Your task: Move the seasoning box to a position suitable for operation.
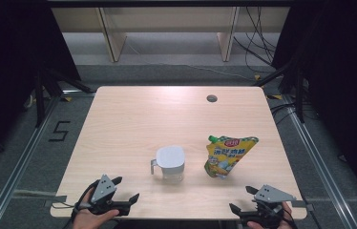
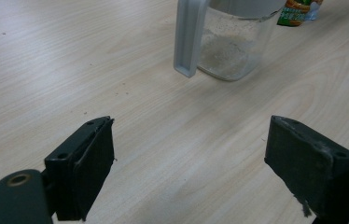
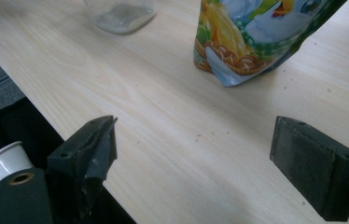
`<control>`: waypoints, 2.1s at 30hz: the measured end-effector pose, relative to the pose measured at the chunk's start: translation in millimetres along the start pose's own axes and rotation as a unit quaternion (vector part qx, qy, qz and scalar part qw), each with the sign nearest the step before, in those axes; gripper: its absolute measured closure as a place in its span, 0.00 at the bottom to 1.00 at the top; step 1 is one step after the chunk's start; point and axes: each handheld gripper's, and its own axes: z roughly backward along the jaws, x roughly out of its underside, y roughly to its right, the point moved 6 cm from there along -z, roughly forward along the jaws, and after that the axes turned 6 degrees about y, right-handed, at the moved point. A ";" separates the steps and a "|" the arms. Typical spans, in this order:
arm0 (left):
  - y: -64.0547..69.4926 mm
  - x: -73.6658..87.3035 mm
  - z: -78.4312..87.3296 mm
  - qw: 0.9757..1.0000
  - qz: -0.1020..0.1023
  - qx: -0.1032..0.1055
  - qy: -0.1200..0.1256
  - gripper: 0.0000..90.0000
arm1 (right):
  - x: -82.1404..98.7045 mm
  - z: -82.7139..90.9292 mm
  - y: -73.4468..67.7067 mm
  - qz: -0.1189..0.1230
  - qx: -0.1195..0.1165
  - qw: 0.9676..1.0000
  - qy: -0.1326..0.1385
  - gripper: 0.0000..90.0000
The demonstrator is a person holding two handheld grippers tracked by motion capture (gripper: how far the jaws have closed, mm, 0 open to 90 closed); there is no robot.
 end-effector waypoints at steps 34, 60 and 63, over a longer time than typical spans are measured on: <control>-4.1 -10.6 -15.4 1.000 0.004 0.002 0.013 0.18 | -2.2 -0.5 1.5 0.014 0.006 1.000 0.007 0.20; -1.4 -45.1 -80.6 0.997 -0.072 0.027 0.019 0.69 | -4.5 -2.0 2.4 0.039 0.005 0.999 0.014 0.21; 2.1 -45.5 -84.6 0.997 -0.061 0.034 0.018 0.76 | -4.7 -2.5 1.5 0.034 0.001 0.999 0.016 0.21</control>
